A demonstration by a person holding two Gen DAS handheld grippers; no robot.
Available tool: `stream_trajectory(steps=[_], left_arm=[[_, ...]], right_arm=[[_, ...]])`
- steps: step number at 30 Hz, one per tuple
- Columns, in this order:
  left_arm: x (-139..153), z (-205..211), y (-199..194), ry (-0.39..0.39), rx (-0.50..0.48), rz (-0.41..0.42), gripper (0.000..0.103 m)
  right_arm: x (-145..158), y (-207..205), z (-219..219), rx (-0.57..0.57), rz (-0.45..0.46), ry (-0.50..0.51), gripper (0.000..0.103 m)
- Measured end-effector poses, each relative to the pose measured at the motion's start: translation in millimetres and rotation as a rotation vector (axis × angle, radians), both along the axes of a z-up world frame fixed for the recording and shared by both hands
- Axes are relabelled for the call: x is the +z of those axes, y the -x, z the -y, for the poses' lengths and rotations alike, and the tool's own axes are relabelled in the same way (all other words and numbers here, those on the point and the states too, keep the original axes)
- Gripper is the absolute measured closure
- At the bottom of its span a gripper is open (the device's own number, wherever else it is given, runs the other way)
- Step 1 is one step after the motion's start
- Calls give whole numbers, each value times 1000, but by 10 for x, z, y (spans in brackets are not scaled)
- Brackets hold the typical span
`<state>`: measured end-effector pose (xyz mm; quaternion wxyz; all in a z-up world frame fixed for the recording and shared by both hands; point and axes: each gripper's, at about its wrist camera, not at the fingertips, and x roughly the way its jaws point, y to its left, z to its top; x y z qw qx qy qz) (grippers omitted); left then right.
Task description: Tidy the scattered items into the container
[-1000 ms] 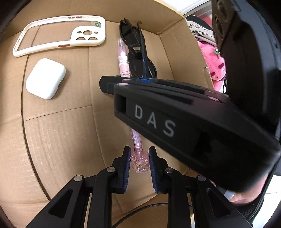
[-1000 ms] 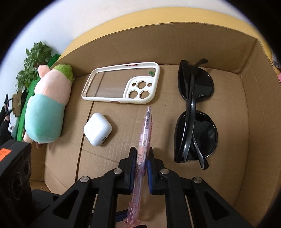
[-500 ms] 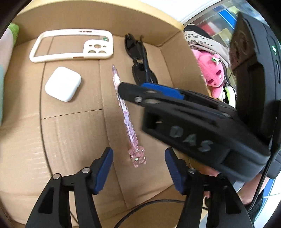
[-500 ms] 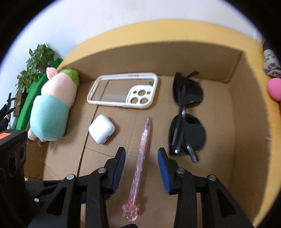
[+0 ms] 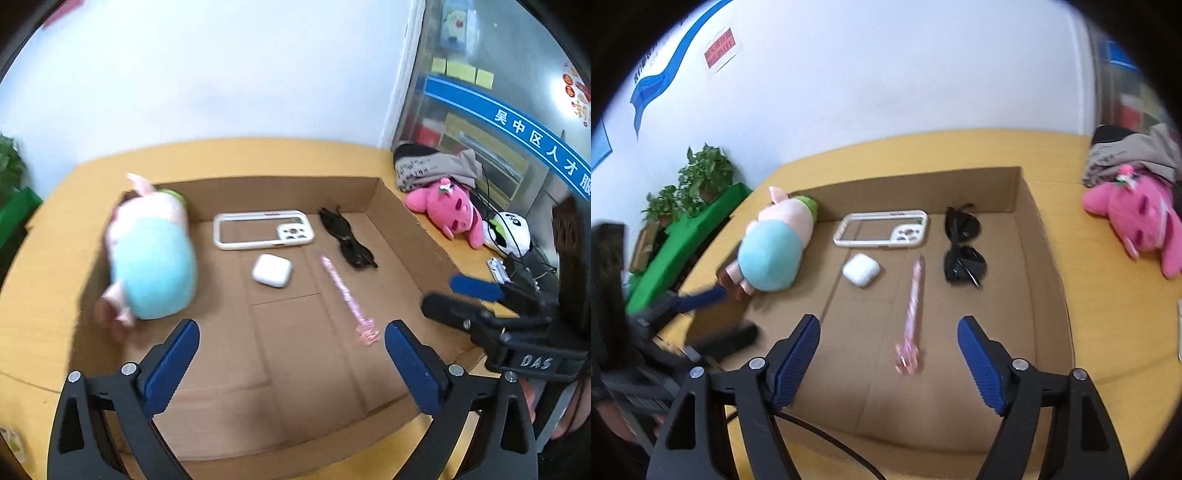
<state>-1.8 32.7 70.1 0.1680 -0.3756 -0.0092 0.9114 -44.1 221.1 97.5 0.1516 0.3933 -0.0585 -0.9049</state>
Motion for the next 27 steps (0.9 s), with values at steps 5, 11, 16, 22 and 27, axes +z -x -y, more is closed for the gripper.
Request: stream_trajectory(steps=[5,11,16,22,27], left_arm=[[-174,322,-278,39,51,-44,1],[-577,346,-345,130,88,-115,1],[-682,414,-366,72,97,-200,0],[-685,401,-453,68,100,-279,0],[-673,386,-464,70,107,-286,0]], right_arm=[[-345,-319,28,-57,-21,-62,26],[-584,-527,91,-87,-175,-158,25],[-618,-588,111,-95,-272,-151,19],[-611,-585,141,-84,-268,-152,15],[-618,-590,145,-86,-268,-153,15]])
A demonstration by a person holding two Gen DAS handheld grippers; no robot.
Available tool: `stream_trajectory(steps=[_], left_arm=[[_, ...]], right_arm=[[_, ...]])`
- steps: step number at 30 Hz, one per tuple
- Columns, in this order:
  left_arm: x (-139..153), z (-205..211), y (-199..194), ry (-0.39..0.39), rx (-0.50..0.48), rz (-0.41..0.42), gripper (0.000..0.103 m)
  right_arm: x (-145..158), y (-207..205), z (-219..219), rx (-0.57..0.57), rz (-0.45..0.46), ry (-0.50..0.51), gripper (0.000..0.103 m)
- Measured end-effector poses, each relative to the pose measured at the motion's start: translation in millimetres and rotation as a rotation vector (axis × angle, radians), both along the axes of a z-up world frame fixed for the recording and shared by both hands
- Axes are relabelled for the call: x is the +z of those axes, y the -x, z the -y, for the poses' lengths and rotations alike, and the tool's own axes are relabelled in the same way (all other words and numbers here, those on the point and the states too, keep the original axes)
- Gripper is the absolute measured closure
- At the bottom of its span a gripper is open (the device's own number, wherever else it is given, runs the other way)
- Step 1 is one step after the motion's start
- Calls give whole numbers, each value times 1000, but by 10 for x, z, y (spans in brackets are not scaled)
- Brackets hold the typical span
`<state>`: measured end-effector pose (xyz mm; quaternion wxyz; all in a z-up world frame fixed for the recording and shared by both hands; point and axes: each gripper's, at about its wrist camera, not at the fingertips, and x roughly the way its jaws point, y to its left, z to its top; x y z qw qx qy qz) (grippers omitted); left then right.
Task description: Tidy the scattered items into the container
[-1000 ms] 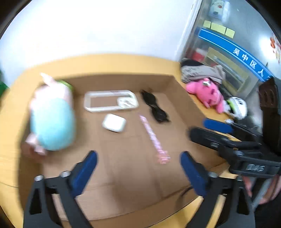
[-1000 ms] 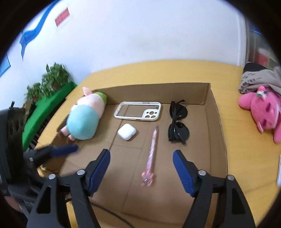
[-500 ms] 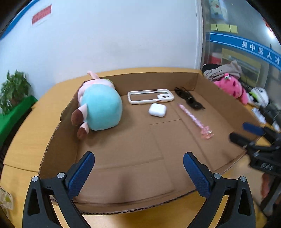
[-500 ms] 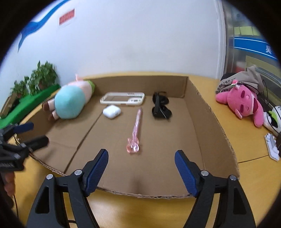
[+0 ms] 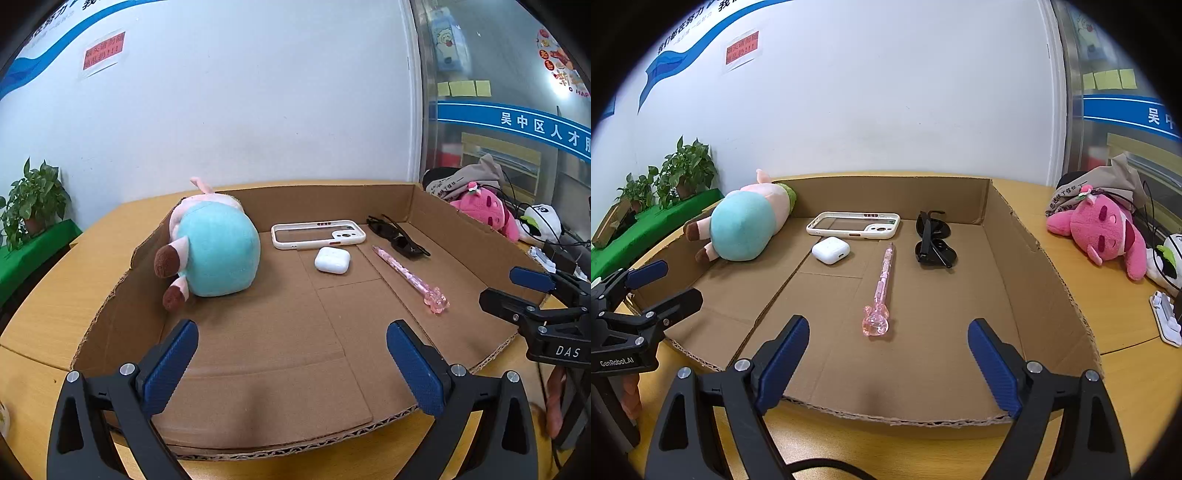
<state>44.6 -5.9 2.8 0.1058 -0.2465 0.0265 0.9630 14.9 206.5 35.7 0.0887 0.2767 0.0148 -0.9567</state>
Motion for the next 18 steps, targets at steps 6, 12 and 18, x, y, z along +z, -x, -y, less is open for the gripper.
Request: stream_trajectory(steps=[6,12,18], left_arm=[[-5,2,-1,-1,-1,1,0],[-10,-2,-2,-5,-6,4,0],[-14,-4,-19,-6,-10,8,0]], right_arm=[[0,4,-4,1,0,0,15],[1,3,-2,2,0,1,15],[-1,1,1,1,1,0,15]])
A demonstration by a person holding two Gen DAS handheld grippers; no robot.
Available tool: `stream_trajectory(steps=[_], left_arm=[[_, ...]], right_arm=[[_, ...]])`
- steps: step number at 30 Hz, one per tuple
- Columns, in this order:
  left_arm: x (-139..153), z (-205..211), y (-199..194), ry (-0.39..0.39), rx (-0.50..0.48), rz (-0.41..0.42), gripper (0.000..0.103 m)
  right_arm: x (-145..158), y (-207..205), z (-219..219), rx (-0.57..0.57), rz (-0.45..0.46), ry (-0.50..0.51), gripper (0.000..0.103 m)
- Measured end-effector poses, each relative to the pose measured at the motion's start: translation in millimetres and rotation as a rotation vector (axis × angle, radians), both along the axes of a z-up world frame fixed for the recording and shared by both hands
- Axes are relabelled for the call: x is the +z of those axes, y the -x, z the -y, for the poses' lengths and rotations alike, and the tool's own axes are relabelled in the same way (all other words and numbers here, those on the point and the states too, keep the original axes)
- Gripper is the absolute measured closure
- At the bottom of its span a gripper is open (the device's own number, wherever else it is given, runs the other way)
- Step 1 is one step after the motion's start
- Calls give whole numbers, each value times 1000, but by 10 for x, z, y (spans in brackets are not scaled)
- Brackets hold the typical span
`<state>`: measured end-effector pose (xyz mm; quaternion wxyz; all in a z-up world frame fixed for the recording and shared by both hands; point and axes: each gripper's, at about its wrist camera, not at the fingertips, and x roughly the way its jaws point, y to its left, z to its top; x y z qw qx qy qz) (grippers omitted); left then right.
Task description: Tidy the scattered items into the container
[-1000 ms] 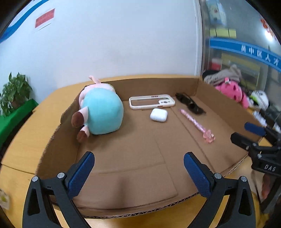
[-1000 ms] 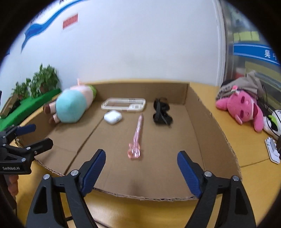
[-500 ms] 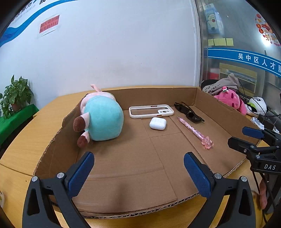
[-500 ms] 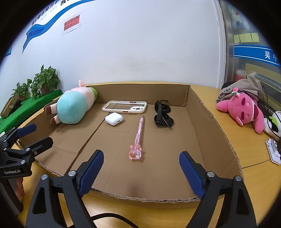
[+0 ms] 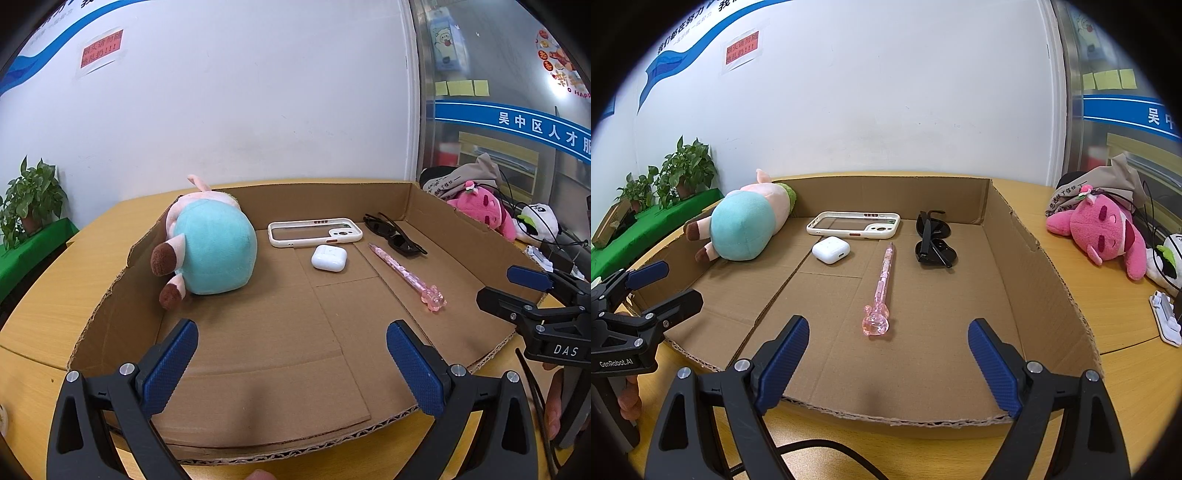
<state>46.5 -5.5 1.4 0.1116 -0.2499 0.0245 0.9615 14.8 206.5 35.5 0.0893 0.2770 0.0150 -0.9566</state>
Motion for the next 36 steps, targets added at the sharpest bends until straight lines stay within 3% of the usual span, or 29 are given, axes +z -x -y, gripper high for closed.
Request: stream_trajectory(steps=[36], left_arm=[[-5,-7,-14,-7,-7,9,0]], right_arm=[[0,0,-2,0,0,0,15]])
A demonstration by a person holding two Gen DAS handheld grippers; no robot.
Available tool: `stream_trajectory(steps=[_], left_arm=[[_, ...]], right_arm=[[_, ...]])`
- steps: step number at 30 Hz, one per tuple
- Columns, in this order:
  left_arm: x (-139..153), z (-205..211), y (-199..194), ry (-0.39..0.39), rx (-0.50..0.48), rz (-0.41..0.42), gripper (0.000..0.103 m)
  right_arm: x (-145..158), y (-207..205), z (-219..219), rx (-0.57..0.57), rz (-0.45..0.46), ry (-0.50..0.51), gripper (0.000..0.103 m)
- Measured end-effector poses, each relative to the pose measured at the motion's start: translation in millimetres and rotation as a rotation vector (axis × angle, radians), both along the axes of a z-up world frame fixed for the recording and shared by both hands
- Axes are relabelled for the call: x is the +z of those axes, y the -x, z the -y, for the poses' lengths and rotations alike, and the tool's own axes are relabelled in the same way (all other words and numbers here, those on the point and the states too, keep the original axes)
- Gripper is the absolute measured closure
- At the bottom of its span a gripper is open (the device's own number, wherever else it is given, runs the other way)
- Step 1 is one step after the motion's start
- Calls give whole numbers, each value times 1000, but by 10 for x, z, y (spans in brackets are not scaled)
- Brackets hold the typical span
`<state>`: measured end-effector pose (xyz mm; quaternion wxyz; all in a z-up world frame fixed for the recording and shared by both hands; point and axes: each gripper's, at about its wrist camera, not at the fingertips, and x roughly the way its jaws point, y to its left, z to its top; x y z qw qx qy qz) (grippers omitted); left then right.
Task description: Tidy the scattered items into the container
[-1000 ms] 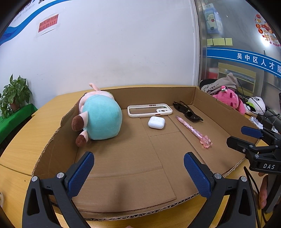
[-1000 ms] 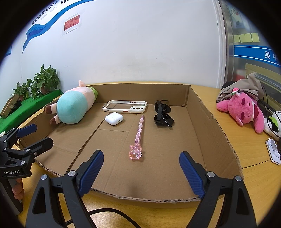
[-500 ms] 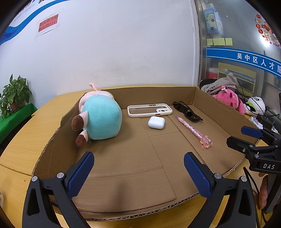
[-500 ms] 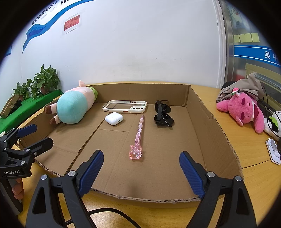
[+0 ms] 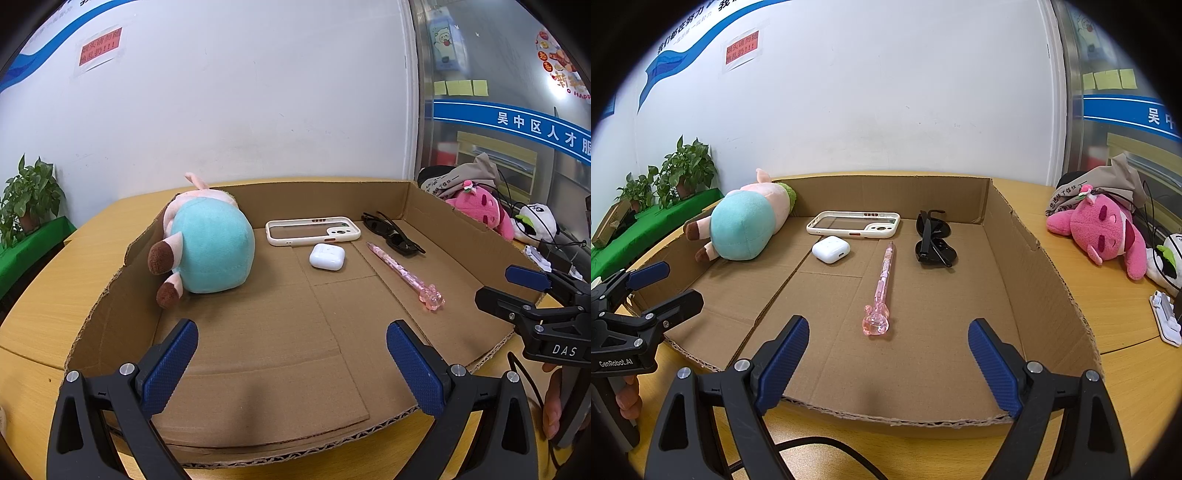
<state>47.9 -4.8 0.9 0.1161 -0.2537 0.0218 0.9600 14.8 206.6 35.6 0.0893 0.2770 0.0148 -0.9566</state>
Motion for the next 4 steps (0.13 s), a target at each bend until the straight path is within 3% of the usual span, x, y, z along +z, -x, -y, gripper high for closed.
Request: stream_trajectory(steps=[4], left_arm=[[5,-16,-19,11,8,-9,0]], right_arm=[[0,0,0,0,0,0,15]])
